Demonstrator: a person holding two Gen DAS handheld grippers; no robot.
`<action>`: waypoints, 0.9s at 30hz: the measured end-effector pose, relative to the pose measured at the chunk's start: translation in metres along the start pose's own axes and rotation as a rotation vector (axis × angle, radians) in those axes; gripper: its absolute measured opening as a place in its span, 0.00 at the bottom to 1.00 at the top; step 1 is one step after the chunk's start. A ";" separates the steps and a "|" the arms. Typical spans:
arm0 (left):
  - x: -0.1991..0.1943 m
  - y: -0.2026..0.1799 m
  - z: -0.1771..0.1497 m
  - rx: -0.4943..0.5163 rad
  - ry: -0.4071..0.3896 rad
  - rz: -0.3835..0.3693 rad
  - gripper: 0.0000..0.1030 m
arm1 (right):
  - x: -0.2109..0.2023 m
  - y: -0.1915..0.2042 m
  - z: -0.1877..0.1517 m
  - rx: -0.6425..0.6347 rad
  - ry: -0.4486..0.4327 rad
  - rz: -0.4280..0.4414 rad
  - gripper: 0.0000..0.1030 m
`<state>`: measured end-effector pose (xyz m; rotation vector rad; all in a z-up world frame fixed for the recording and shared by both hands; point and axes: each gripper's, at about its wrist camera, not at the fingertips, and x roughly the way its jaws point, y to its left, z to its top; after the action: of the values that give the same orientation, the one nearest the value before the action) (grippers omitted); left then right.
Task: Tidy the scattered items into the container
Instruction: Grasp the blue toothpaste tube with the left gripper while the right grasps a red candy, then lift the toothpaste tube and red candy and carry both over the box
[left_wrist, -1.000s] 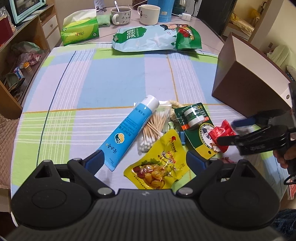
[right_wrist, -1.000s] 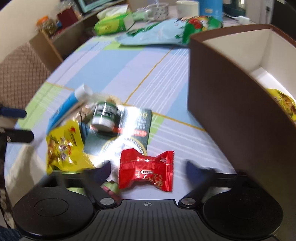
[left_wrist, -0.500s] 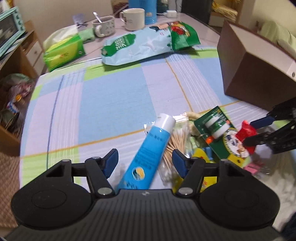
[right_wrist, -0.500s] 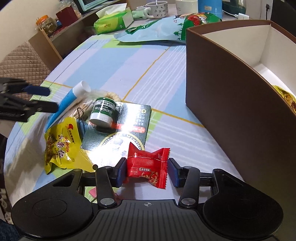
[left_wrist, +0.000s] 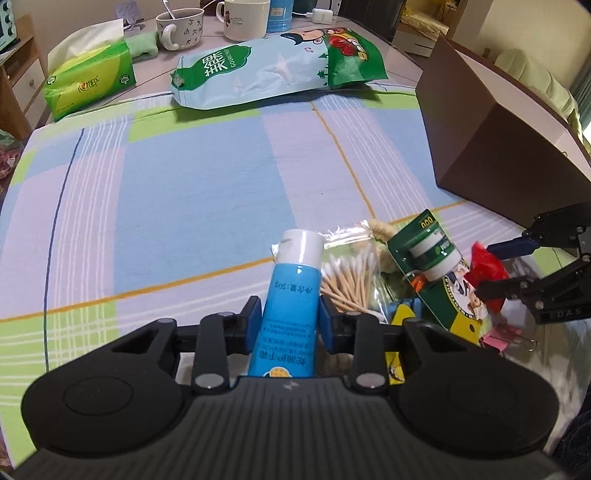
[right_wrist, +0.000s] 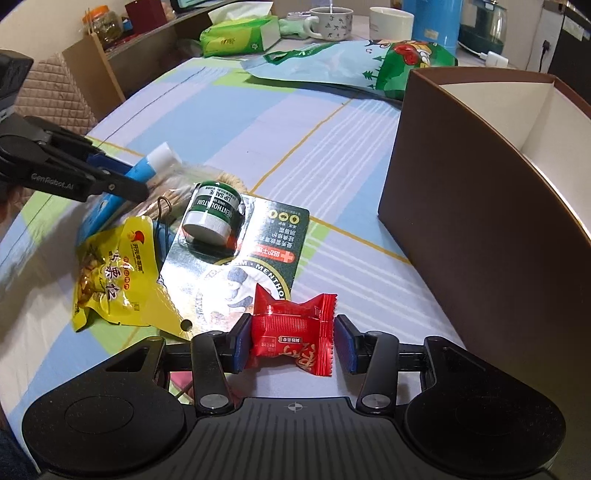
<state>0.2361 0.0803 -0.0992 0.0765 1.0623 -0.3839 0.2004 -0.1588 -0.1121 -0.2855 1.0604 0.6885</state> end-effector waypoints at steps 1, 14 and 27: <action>-0.003 -0.001 -0.001 -0.001 -0.002 0.004 0.27 | -0.002 0.000 0.000 0.003 -0.005 0.000 0.33; -0.071 -0.008 -0.011 -0.048 -0.102 0.073 0.27 | -0.047 -0.018 -0.012 0.171 -0.062 0.033 0.30; -0.104 -0.086 0.007 0.129 -0.137 0.008 0.27 | -0.123 -0.031 -0.039 0.247 -0.138 0.065 0.30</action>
<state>0.1680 0.0271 0.0042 0.1674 0.9017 -0.4440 0.1555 -0.2497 -0.0264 0.0093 1.0140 0.6183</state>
